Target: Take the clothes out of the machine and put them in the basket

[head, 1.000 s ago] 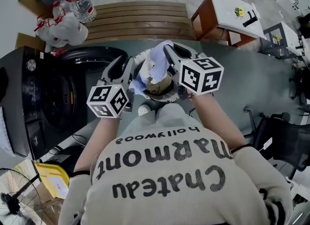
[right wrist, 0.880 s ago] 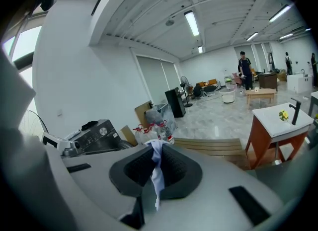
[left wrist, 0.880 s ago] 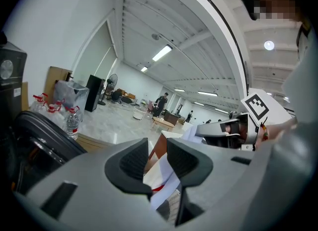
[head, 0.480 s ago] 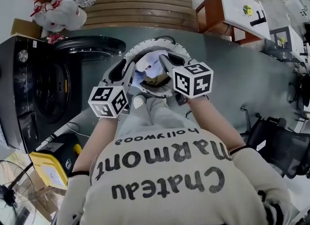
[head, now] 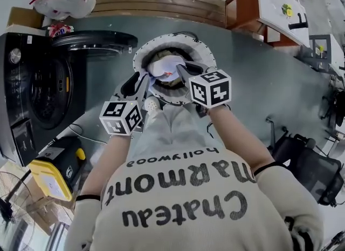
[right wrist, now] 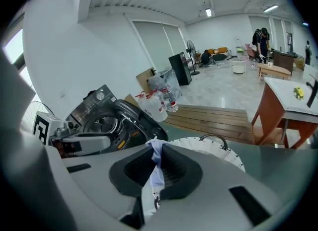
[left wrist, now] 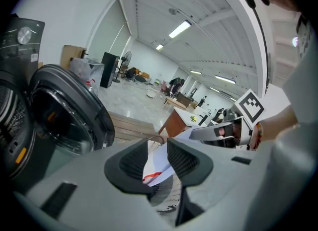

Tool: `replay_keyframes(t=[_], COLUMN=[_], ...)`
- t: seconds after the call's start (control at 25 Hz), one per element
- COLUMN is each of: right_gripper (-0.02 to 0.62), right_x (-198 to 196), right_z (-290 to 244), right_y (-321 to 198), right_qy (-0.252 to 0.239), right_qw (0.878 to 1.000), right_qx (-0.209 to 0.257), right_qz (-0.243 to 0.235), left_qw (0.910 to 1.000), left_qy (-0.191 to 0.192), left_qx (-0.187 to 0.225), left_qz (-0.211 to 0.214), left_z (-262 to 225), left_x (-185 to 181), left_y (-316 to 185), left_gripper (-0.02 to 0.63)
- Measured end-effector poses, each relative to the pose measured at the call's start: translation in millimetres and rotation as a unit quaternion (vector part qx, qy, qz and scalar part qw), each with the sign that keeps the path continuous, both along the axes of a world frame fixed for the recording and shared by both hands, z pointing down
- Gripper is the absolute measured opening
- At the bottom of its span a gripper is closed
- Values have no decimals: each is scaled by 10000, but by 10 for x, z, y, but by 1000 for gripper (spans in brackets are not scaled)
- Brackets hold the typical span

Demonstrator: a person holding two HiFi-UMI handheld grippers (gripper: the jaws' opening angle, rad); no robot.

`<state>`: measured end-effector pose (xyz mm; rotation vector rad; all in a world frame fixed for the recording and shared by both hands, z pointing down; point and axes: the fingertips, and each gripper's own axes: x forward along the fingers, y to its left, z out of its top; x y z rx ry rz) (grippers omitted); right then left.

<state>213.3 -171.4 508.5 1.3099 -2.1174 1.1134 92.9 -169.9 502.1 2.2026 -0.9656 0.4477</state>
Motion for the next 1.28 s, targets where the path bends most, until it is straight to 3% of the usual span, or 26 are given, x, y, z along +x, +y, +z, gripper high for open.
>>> replay_keyframes(t=[0.8, 1.28], right_gripper=[38, 38], right_x=[242, 405], right_z=[1260, 1839], right_y=[696, 638], right_qy=[334, 490], right_qw=[9870, 9804], right_qx=[-1400, -1754], right_qz=[-714, -756], left_qw=[9977, 9953], left_qy=[-201, -462], left_qx=[-637, -849], left_qz=[-64, -53], left_z=[650, 1123], left_x=[156, 168], left_y=[388, 322], left_gripper=[114, 114])
